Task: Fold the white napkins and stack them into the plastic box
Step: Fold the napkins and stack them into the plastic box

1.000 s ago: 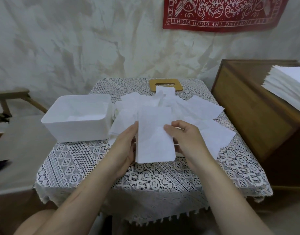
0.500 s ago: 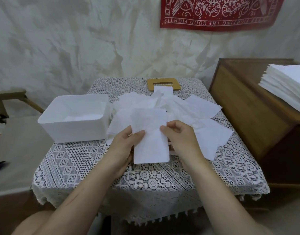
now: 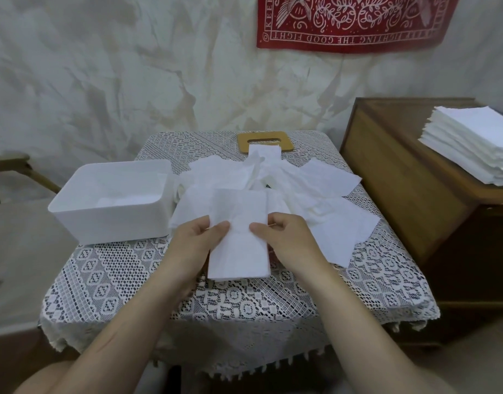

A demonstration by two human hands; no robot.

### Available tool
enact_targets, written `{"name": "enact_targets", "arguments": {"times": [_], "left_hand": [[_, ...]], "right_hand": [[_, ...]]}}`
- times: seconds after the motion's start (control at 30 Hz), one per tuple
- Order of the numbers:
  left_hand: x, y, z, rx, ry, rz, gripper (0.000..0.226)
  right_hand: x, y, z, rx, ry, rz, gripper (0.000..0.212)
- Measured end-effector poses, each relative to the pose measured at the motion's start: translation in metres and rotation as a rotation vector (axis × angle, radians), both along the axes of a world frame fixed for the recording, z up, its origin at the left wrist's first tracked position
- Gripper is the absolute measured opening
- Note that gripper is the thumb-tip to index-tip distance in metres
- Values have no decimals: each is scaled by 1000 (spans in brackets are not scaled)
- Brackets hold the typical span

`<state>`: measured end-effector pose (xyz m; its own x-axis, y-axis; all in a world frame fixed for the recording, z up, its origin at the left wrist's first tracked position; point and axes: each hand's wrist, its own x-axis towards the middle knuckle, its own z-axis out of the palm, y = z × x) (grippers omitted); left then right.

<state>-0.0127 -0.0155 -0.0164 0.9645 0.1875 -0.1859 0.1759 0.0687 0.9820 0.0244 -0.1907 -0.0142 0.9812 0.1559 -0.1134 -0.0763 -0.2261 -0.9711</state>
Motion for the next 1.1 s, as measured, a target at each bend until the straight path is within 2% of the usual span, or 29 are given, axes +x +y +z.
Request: {"name": "enact_targets", "arguments": {"times": [0.1, 0.27, 0.33, 0.5, 0.67, 0.93, 1.1], "left_hand": [[2, 5, 1, 31, -18, 52, 14], [5, 17, 3, -19, 5, 64, 17], [5, 18, 2, -21, 14, 55, 18], [7, 18, 1, -41, 14, 43, 19], [6, 17, 2, -36, 18, 19, 19], [3, 14, 3, -28, 14, 20, 18], [4, 16, 2, -40, 15, 17, 18]], "right_hand": [[3, -7, 1, -55, -28, -45, 12], [15, -29, -2, -607, -196, -158, 14], [19, -33, -3, -688, -183, -172, 15], [25, -35, -2, -767, -149, -126, 31], [21, -43, 4, -810, -97, -26, 29], [26, -38, -1, -748, -145, -103, 49], [36, -30, -6, -755, -181, -106, 31]]}}
